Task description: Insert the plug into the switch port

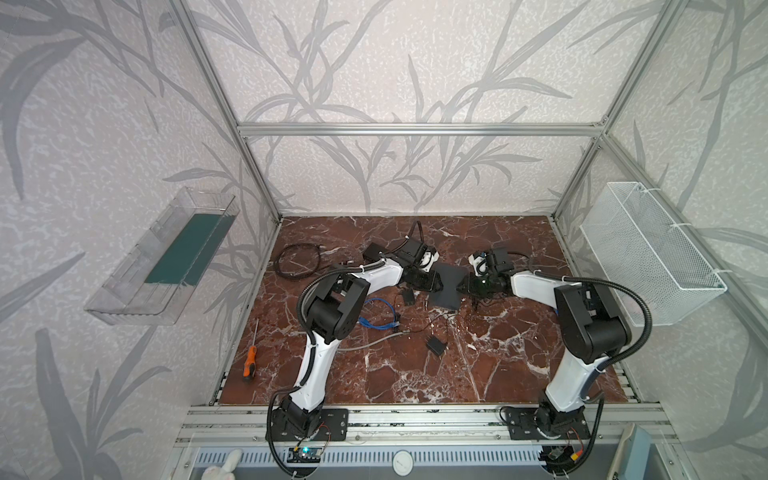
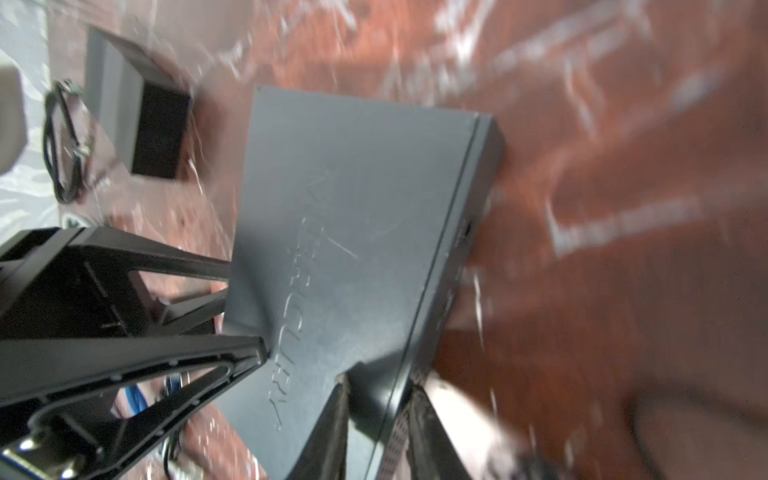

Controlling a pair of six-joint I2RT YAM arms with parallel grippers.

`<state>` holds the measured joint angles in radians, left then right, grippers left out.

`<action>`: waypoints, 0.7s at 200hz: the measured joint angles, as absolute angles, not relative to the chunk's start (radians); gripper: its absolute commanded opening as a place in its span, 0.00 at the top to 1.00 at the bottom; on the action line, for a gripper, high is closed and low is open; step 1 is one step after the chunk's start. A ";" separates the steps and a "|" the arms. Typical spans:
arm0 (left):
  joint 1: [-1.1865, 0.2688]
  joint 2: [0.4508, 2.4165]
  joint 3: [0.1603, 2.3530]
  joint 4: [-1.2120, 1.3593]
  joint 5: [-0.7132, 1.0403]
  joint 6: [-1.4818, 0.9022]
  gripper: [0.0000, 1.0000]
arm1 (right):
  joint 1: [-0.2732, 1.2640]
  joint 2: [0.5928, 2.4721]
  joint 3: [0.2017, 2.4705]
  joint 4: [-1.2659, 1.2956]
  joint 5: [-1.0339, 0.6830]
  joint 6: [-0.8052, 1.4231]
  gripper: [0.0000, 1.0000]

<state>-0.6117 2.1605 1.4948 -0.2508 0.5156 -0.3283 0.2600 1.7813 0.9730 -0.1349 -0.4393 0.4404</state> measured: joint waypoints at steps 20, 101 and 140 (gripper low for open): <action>-0.637 2.106 1.440 -0.297 0.505 -0.326 0.50 | 0.266 1.719 0.952 -0.199 -0.437 0.434 0.67; -0.587 2.088 1.678 -0.533 0.350 -0.220 0.38 | 0.137 1.718 1.347 -0.424 -0.253 0.132 0.55; -0.575 2.119 1.729 -0.569 0.289 -0.208 0.38 | 0.091 1.980 1.580 -0.507 -0.163 -0.036 0.58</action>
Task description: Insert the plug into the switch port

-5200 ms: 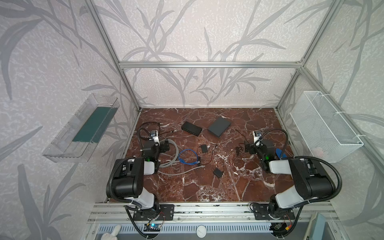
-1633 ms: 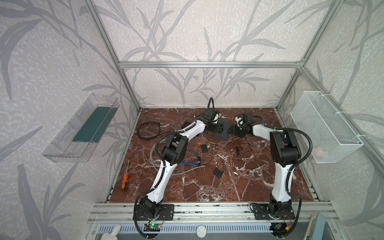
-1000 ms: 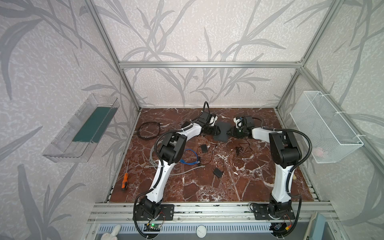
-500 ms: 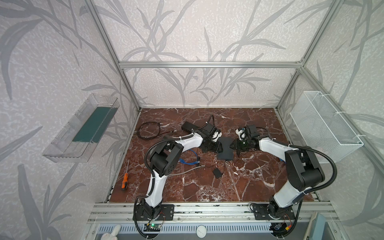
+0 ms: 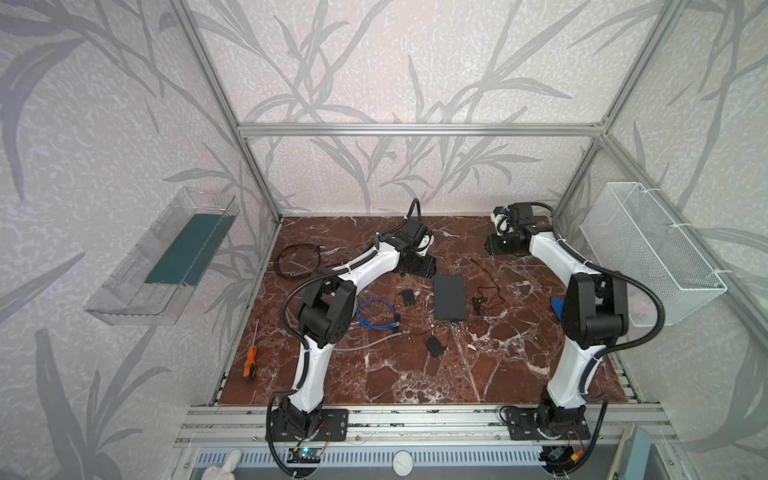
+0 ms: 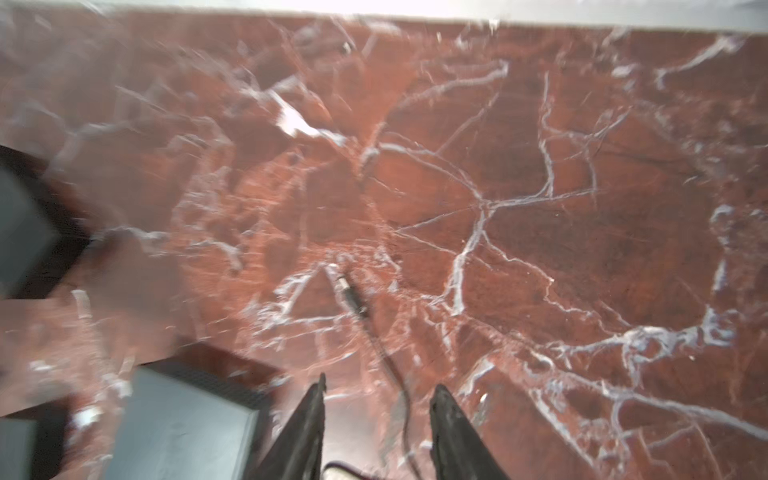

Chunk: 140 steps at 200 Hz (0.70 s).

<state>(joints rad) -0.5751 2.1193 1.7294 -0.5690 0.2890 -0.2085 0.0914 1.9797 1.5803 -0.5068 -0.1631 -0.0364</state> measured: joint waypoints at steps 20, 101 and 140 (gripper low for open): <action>-0.576 2.124 1.715 -0.572 0.285 -0.183 0.37 | 0.098 2.032 1.591 -0.526 -0.164 -0.093 0.62; -0.576 2.124 1.704 -0.578 0.277 -0.131 0.36 | 0.133 2.133 1.672 -0.557 -0.210 -0.295 0.64; -0.576 2.124 1.688 -0.567 0.284 -0.131 0.36 | 0.140 2.204 1.691 -0.577 -0.210 -0.329 0.65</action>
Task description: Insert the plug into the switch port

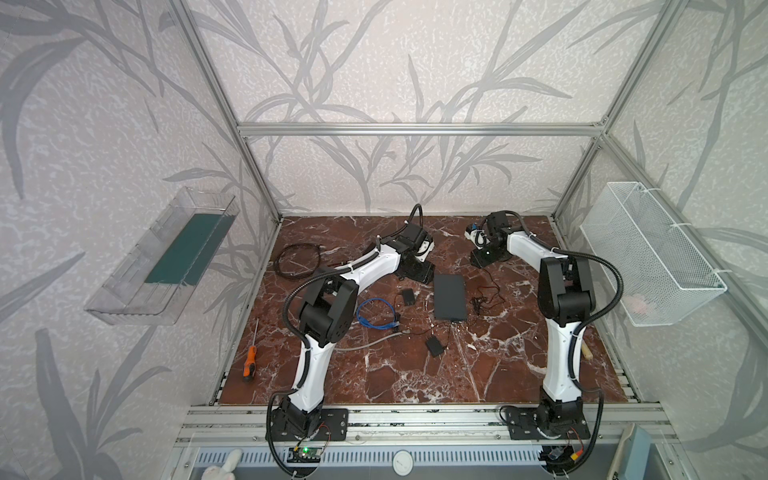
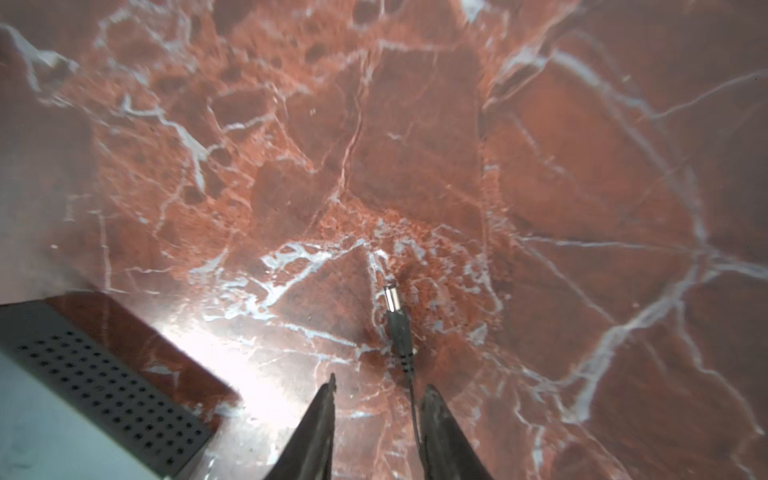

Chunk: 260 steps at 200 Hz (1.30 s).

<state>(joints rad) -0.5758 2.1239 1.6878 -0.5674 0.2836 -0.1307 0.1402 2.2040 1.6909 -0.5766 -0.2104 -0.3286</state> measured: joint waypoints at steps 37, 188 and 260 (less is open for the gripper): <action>-0.576 2.124 1.671 -0.547 0.294 -0.142 0.36 | 0.140 2.216 1.734 -0.594 -0.207 -0.344 0.65; -0.576 2.125 1.671 -0.545 0.304 -0.173 0.36 | 0.140 2.328 1.853 -0.656 -0.205 -0.396 0.89; -0.577 2.157 1.753 -0.590 0.371 -0.208 0.38 | 0.138 2.167 1.613 -0.641 -0.224 -0.461 0.94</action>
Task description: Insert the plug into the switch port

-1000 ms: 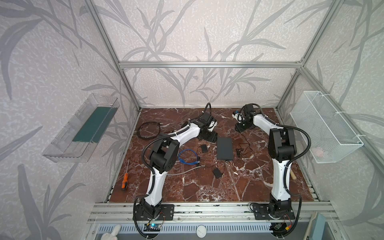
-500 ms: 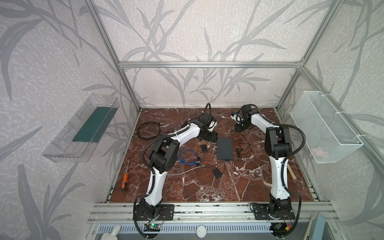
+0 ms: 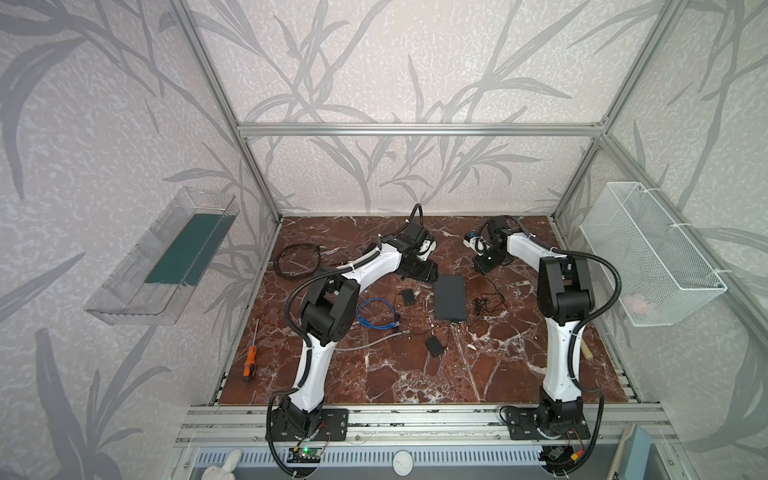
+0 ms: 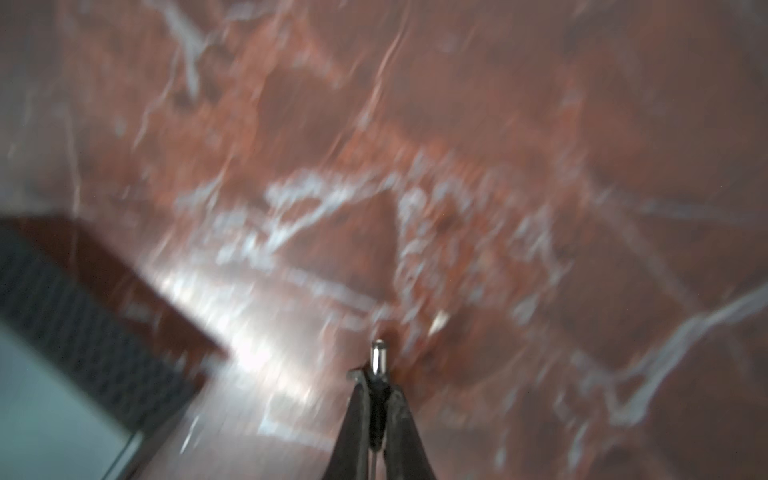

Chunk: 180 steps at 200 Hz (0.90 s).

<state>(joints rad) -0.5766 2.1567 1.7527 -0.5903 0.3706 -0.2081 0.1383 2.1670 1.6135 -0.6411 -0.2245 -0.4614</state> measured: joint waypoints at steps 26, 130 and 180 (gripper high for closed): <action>-0.577 2.173 1.765 -0.598 0.384 -0.217 0.38 | 0.139 2.062 1.475 -0.622 -0.253 -0.532 0.95; -0.577 2.325 1.900 -0.696 0.463 -0.219 0.38 | 0.165 1.929 1.306 -0.526 -0.420 -0.760 0.96; -0.577 2.350 1.952 -0.696 0.503 -0.236 0.40 | 0.174 1.931 1.306 -0.529 -0.408 -0.813 0.96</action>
<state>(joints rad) -0.5770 2.3497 1.9522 -0.6960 0.5034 -0.2363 0.1741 1.9312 1.3064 -0.5293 -0.4076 -0.8131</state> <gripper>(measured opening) 0.606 0.082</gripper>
